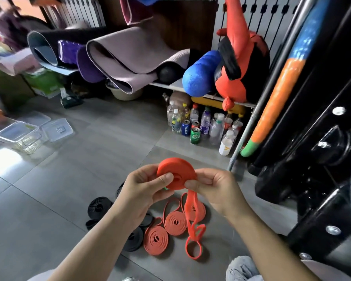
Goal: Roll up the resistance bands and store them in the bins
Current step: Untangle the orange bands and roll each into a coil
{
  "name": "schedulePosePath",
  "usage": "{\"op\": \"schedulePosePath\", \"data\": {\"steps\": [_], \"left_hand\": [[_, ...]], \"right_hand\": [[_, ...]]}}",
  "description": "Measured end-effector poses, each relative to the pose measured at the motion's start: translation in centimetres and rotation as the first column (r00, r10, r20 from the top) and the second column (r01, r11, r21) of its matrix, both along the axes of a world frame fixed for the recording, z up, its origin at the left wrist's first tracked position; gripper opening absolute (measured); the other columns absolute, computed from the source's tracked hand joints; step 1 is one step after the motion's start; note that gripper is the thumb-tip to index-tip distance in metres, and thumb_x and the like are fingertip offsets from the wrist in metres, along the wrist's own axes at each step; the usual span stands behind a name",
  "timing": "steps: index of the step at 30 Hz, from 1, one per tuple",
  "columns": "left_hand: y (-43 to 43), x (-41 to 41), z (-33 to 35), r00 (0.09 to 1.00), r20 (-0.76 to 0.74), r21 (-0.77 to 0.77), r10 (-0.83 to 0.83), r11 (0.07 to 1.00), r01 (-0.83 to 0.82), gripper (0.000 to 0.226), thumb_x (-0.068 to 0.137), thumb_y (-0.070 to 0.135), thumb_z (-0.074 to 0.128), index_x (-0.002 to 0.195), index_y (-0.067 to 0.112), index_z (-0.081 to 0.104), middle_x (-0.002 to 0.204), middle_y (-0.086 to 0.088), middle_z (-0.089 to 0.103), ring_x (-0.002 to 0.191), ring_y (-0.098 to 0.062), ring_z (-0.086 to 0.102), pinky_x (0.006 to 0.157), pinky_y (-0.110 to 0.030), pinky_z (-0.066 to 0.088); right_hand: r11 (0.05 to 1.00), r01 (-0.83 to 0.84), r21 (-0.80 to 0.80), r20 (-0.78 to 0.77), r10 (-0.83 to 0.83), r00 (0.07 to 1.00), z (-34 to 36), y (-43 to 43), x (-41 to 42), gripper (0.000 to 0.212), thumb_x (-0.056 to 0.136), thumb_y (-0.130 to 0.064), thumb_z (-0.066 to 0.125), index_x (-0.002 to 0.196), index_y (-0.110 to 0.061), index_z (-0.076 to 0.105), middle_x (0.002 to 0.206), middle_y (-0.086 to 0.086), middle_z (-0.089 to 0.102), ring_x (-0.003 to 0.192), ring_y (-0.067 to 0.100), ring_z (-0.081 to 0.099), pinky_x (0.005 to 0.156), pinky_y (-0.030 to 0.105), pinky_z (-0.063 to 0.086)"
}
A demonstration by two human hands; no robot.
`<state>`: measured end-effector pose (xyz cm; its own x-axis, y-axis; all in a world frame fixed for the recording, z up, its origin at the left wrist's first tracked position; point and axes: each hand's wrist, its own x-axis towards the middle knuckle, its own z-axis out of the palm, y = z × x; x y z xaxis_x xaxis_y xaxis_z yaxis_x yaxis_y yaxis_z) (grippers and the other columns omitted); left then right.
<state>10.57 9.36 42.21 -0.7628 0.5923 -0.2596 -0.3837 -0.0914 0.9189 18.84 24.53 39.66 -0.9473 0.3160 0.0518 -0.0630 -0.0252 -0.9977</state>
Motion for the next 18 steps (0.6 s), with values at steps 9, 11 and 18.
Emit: {"op": "schedulePosePath", "data": {"steps": [9, 11, 18], "left_hand": [[-1.6, 0.5, 0.8, 0.765, -0.577, -0.553, -0.286, 0.827, -0.108, 0.029, 0.079, 0.012, 0.073, 0.103, 0.02, 0.06, 0.098, 0.003, 0.064, 0.082, -0.004, 0.064, 0.071, -0.02, 0.05], [-1.8, 1.0, 1.0, 0.481, -0.697, -0.679, -0.532, 0.704, -0.206, 0.035, 0.081, 0.025, 0.07, 0.114, 0.028, 0.06, 0.107, 0.012, 0.061, 0.097, -0.009, 0.06, 0.083, -0.026, 0.046], [-2.1, 2.5, 2.2, 0.373, -0.715, -0.695, -0.592, 0.663, -0.278, 0.025, 0.088, 0.024, 0.058, 0.11, 0.032, 0.065, 0.107, 0.009, 0.067, 0.1, -0.016, 0.058, 0.082, -0.026, 0.042]], "right_hand": [[0.905, -0.01, 0.426, 0.096, -0.035, 0.995, 0.6, -0.6, 1.1, 0.015, 0.079, -0.012, 0.073, 0.08, -0.028, 0.072, 0.081, -0.005, 0.075, 0.076, 0.01, 0.069, 0.078, 0.034, 0.055], [0.726, -0.098, 0.68, 0.174, -0.03, 0.984, 0.3, -1.1, 1.5, 0.009, 0.08, -0.027, 0.07, 0.089, -0.025, 0.072, 0.079, -0.004, 0.072, 0.077, 0.014, 0.067, 0.076, 0.037, 0.052], [0.849, -0.05, 0.527, 0.171, -0.048, 0.984, 1.6, -2.3, 2.8, 0.016, 0.075, -0.019, 0.076, 0.089, -0.027, 0.075, 0.083, -0.009, 0.074, 0.081, 0.005, 0.068, 0.081, 0.033, 0.053]]}}
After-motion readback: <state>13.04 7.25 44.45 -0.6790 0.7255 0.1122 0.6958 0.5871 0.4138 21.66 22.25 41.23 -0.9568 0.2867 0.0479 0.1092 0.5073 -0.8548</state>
